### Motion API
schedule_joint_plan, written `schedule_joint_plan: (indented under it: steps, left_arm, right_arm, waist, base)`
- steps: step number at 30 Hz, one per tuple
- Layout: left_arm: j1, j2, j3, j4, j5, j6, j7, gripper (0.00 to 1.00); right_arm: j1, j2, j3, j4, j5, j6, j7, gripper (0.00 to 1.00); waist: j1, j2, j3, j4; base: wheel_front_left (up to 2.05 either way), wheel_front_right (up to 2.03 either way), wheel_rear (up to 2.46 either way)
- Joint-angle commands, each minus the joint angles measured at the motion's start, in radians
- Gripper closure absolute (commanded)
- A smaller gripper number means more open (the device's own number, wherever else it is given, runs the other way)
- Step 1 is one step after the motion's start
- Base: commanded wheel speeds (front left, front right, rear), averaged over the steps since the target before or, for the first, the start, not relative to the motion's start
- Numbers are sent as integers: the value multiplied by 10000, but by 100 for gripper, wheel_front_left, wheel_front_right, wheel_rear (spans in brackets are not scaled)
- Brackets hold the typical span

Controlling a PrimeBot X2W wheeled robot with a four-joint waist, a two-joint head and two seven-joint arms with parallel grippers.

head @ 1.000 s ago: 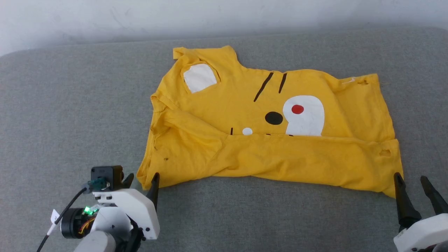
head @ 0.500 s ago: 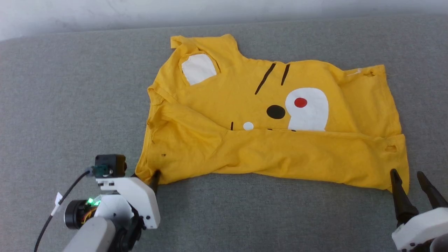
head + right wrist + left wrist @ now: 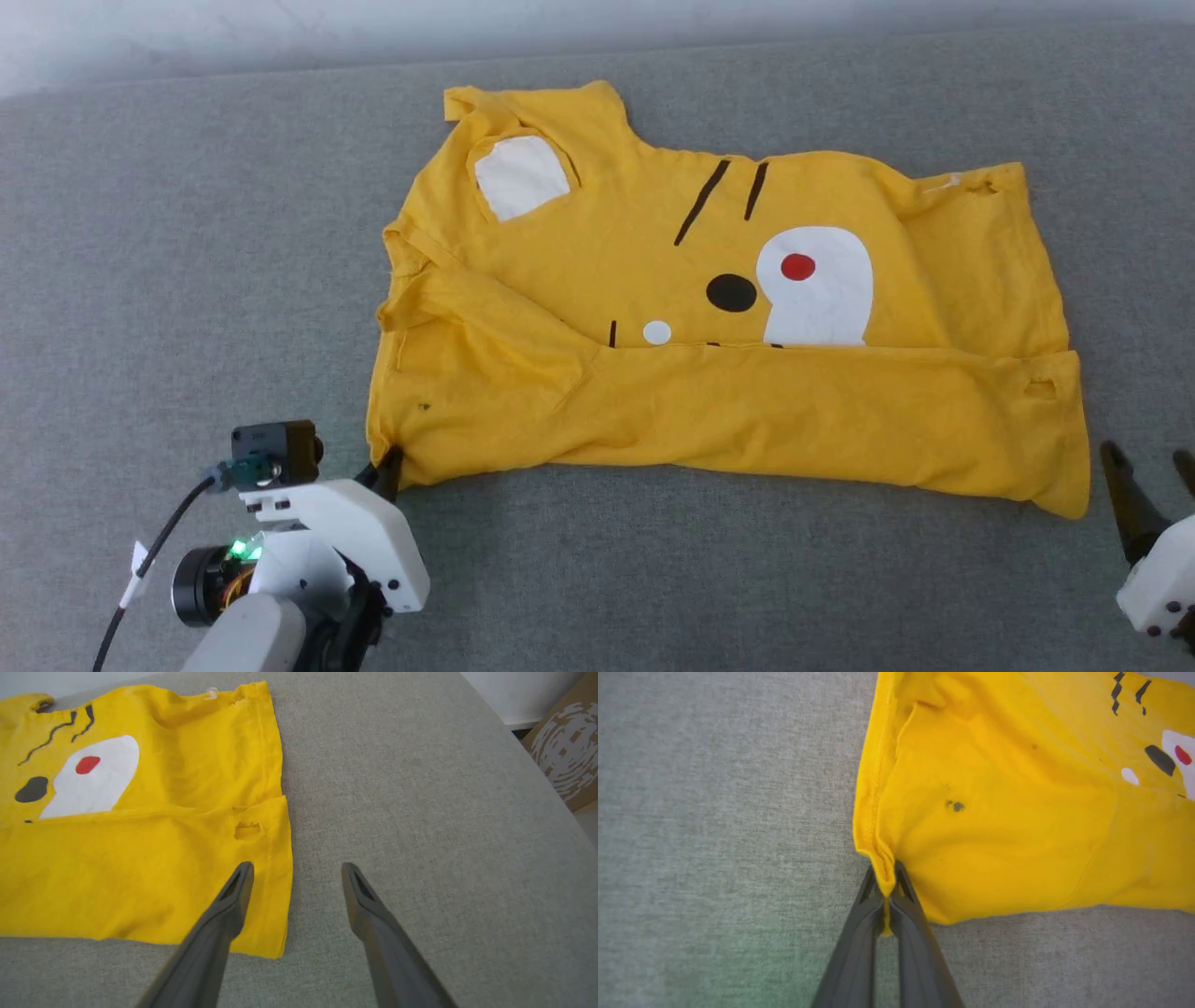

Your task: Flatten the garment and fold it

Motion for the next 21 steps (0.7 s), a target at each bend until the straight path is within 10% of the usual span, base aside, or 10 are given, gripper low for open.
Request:
schedule_joint_plan:
  steps: [1, 14, 15, 16, 17, 21]
  left_arm:
    - [235, -51, -25, -105, -30, 102, -24, 100]
    - [-27, -101, -167, -354, 44, 183, 70, 100]
    - [-49, -101, -180, -348, 48, 187, 83, 100]
    - [-69, -108, -188, -345, 46, 192, 93, 100]
    - [-87, -118, -193, -343, 40, 198, 100, 100]
    - [-81, -179, -140, -315, -36, 232, 35, 100]
  right_arm:
    - [-122, -55, -88, 229, -54, -9, 396, 0]
    - [-741, 156, 428, 1957, 151, -9, 727, 0]
    - [-792, 179, 490, 2129, 182, -9, 828, 11]
    - [-847, 222, 548, 2284, 256, -9, 932, 73]
    - [-906, 261, 609, 2433, 359, -9, 1012, 100]
    - [-1065, 277, 696, 2629, 587, -9, 1119, 100]
  waist:
    - [-1, -1, 96, 69]
    - [-1, -1, 568, 230]
    - [-1, -1, 575, 243]
    - [-1, -1, 581, 257]
    - [-1, -1, 584, 270]
    - [-1, -1, 462, 301]
  base:
    - [0, 0, 0]
    - [0, 0, 0]
    - [0, 0, 0]
    - [0, 0, 0]
    - [0, 0, 0]
    - [0, 0, 0]
